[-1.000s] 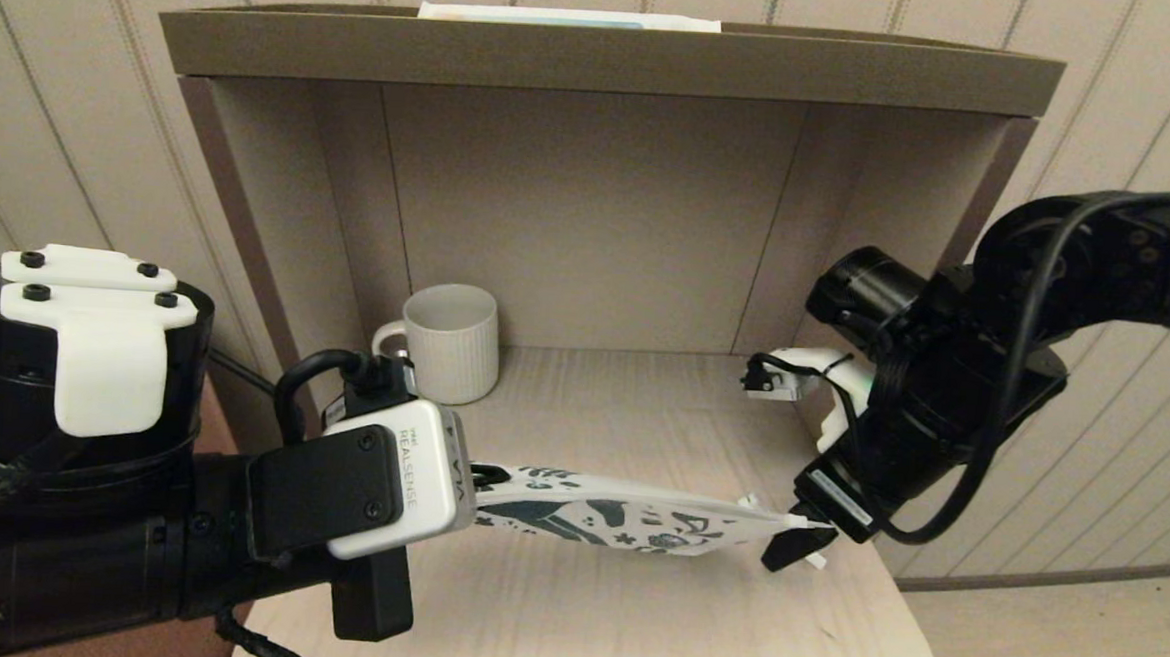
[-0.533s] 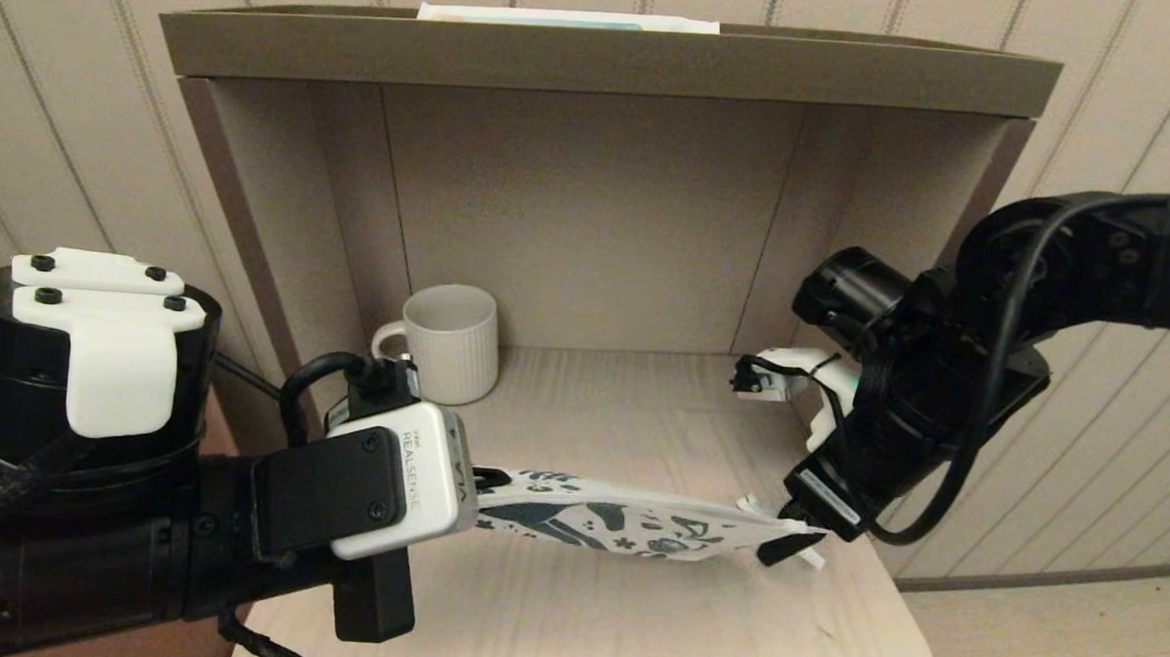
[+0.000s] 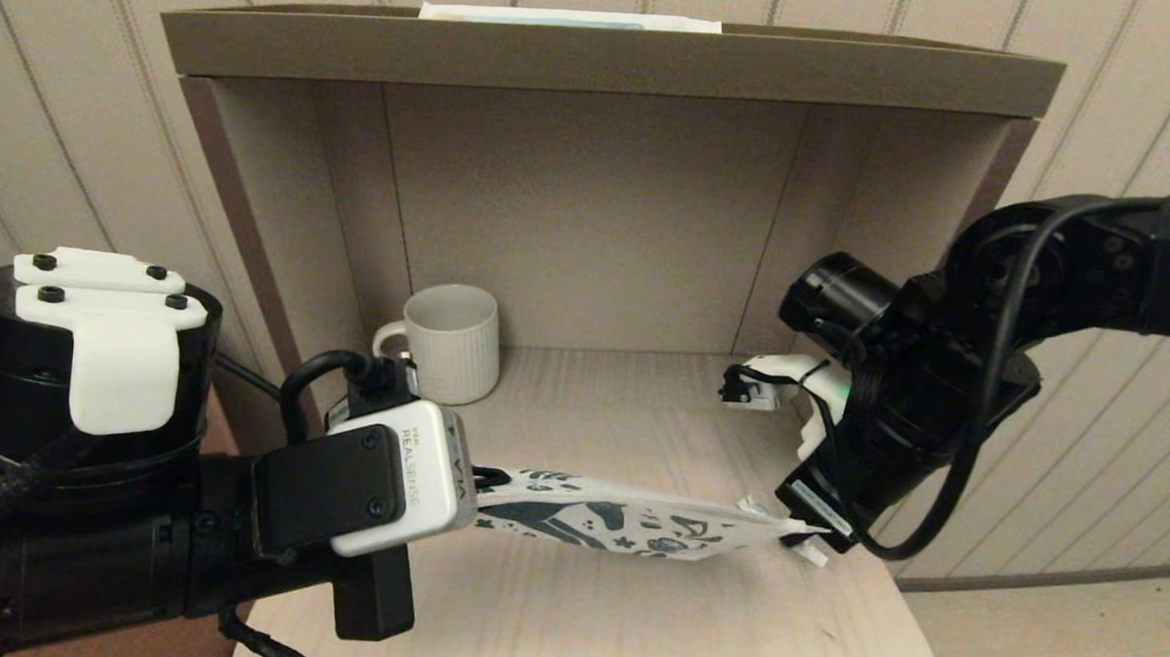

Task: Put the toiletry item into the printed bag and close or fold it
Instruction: Pick up the toothpaste

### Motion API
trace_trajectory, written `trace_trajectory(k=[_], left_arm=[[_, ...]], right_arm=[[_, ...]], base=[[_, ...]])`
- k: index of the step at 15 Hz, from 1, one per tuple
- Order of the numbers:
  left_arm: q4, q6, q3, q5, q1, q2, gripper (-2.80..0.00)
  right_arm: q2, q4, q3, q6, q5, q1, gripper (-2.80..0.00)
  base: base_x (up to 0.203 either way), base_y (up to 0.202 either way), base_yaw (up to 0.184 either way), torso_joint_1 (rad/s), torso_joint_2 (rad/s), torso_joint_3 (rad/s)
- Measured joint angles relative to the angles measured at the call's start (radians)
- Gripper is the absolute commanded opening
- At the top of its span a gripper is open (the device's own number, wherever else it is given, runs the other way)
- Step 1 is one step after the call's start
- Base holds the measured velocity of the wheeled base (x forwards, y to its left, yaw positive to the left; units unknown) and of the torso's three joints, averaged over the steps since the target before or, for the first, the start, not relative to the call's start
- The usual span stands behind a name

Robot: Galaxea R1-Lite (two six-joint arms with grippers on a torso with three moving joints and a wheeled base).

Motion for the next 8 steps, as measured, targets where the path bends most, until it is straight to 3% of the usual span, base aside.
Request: trace_trajectory(k=[8], left_arm=[[0.002,0.000,0.008,-0.001,0.000,0.007,-2.80]], right_arm=[[-0.083,0.000,-0.014,0.003,-0.003,-0.013,-2.80]], base=[[0.000,0.000,0.000,0.000,0.00,0.000]])
